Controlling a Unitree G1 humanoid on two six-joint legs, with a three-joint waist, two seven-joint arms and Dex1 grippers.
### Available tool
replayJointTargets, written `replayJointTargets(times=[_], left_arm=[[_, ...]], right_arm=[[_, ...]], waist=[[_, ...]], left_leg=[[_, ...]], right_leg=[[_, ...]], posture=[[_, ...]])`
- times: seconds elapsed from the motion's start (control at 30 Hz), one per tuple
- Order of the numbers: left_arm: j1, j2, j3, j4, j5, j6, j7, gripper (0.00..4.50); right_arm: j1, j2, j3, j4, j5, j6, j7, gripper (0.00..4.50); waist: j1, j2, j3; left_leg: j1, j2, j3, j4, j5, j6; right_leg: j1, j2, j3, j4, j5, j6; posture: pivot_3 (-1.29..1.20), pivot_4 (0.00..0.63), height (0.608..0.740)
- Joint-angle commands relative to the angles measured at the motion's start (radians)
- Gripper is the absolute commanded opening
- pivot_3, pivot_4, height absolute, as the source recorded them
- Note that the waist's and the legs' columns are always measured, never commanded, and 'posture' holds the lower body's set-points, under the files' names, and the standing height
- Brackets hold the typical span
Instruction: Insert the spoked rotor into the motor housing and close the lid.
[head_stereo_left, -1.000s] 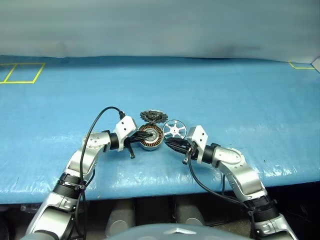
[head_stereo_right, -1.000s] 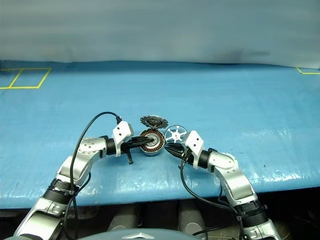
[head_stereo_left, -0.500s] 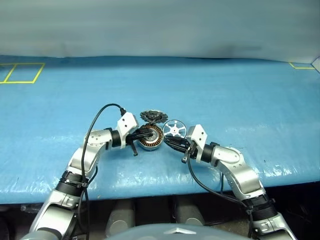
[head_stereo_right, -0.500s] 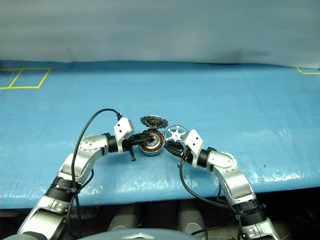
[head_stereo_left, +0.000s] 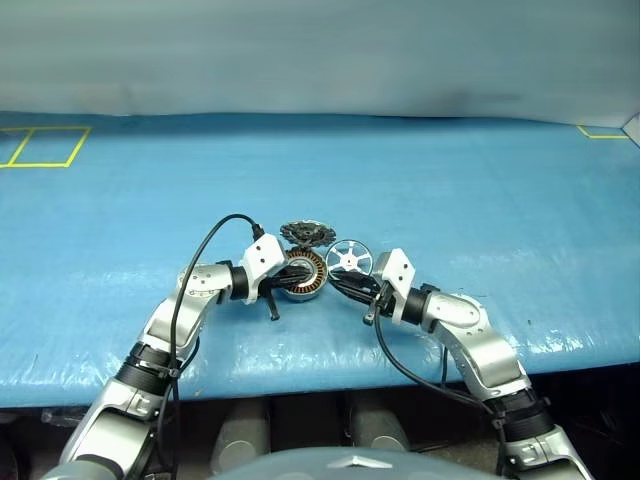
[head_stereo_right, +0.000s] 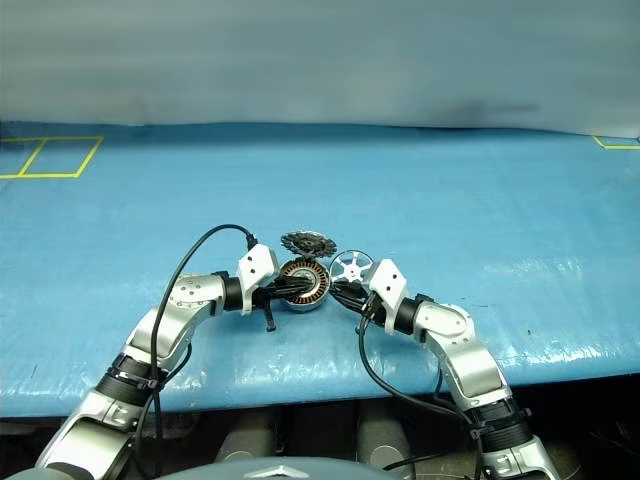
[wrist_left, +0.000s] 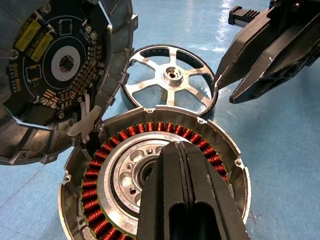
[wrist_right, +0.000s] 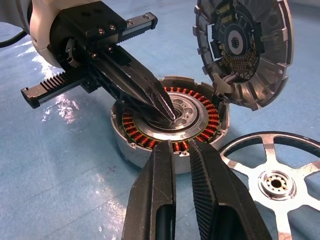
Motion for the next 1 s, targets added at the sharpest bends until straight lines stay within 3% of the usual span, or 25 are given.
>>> replayJointTargets(times=[0.03, 0.23, 0.33, 1.0], left_arm=[[0.030, 0.003, 0.007, -0.015, -0.001, 0.010, 0.012, 0.00], [0.027, -0.098, 0.185, -0.086, -0.186, 0.026, 0.086, 0.00], [0.022, -0.107, 0.226, -0.116, -0.215, 0.026, 0.104, 0.00], [0.000, 0.007, 0.023, -0.023, -0.009, 0.021, 0.062, 0.00]], right_arm=[[-0.006, 0.004, -0.003, -0.012, -0.001, -0.021, -0.007, 0.58], [-0.008, 0.004, -0.003, -0.011, -0.003, -0.023, -0.009, 0.58], [-0.011, 0.004, -0.003, -0.010, -0.002, -0.022, -0.008, 0.58], [-0.009, 0.007, 0.000, -0.004, -0.014, -0.033, -0.015, 0.58]], waist=[[0.000, 0.000, 0.000], [0.002, 0.000, 0.000], [0.003, 0.000, 0.000], [0.000, 0.000, 0.000]], left_leg=[[0.000, 0.000, 0.000, 0.000, 0.000, 0.000], [-0.001, 0.000, 0.000, 0.001, 0.000, 0.000], [-0.002, 0.000, -0.001, 0.002, 0.000, 0.000], [-0.002, 0.000, 0.000, 0.002, 0.000, 0.000]], right_leg=[[0.000, 0.000, 0.000, 0.000, 0.000, 0.000], [-0.001, 0.000, 0.000, 0.000, 0.000, 0.000], [-0.001, 0.000, 0.000, 0.000, 0.000, 0.000], [-0.001, 0.000, 0.000, 0.000, 0.000, 0.000]], posture=[[0.00, 0.150, 0.740], [0.00, 0.150, 0.740], [0.00, 0.150, 0.740], [0.00, 0.150, 0.740]])
